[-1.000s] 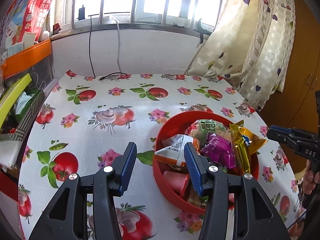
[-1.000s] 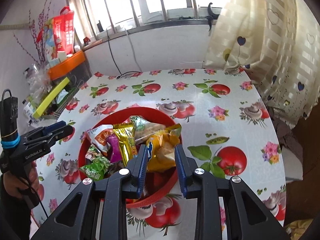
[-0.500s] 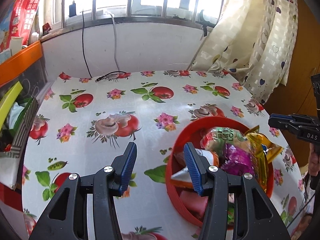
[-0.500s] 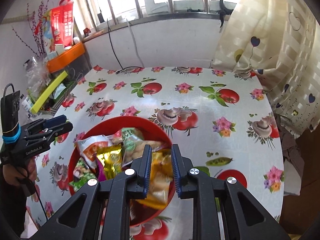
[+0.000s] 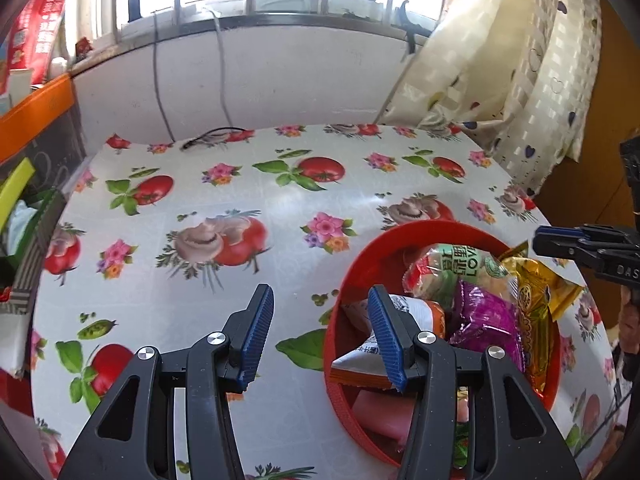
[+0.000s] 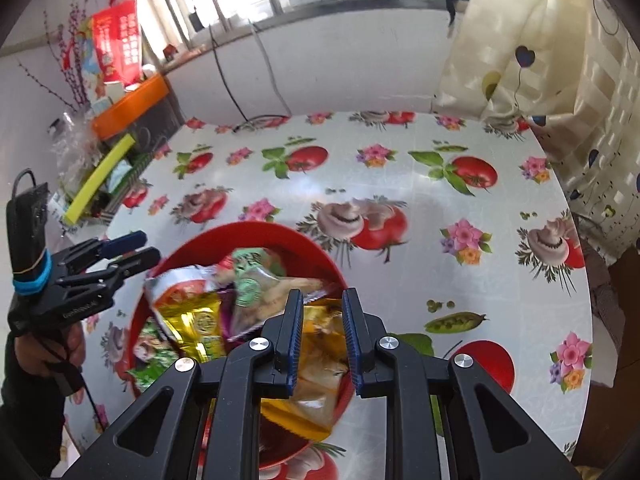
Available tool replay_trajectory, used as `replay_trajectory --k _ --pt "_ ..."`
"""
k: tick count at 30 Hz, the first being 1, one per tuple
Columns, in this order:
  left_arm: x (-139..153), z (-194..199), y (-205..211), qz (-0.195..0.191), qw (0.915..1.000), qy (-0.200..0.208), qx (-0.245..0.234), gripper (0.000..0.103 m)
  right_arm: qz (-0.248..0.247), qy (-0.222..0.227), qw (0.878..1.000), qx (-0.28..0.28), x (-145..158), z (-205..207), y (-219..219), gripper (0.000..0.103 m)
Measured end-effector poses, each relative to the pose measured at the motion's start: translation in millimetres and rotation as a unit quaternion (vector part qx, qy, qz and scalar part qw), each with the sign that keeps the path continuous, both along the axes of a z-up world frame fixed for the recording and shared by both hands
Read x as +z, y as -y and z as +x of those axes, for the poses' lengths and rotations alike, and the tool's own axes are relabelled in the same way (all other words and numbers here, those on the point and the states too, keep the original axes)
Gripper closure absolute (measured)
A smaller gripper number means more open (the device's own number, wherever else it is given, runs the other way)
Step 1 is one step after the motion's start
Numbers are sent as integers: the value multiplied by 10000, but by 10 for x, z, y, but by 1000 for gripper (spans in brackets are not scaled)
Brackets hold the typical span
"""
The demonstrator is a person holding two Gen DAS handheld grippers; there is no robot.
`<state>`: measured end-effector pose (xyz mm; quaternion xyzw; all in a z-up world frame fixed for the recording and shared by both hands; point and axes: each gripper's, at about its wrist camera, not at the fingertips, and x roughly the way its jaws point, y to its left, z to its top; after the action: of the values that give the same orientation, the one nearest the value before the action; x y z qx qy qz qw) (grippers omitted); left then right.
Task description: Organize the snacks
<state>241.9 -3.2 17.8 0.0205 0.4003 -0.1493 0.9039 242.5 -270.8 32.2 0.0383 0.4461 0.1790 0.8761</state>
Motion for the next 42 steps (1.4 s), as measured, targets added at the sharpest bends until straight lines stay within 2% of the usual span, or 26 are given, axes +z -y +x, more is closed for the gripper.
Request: replay_trajectory --k 5,12,17,23,33,42 --pt "123 -176 -29 -116 9994 217 230 52 -174 198 9995 -164 76 -159 -40 84" --pt "202 -628 4 -194 9983 355 428 52 -291 618 9970 -352 195 -764 -128 70" --pt "132 -1023 88 -122 9985 324 418 52 -517 742 9949 -445 86 -1240 -229 64" --pt "26 -1346 189 -44 9992 174 365 52 -582 547 9963 -309 -142 -1608 -401 62" --pt "-115 -1557 292 -11 9997 -125 225 52 -581 455 9969 -279 -207 -1789 -502 58" --pt "-152 -1599 303 -22 9996 -175 200 52 -624 414 9970 -172 -222 -1803 -575 58"
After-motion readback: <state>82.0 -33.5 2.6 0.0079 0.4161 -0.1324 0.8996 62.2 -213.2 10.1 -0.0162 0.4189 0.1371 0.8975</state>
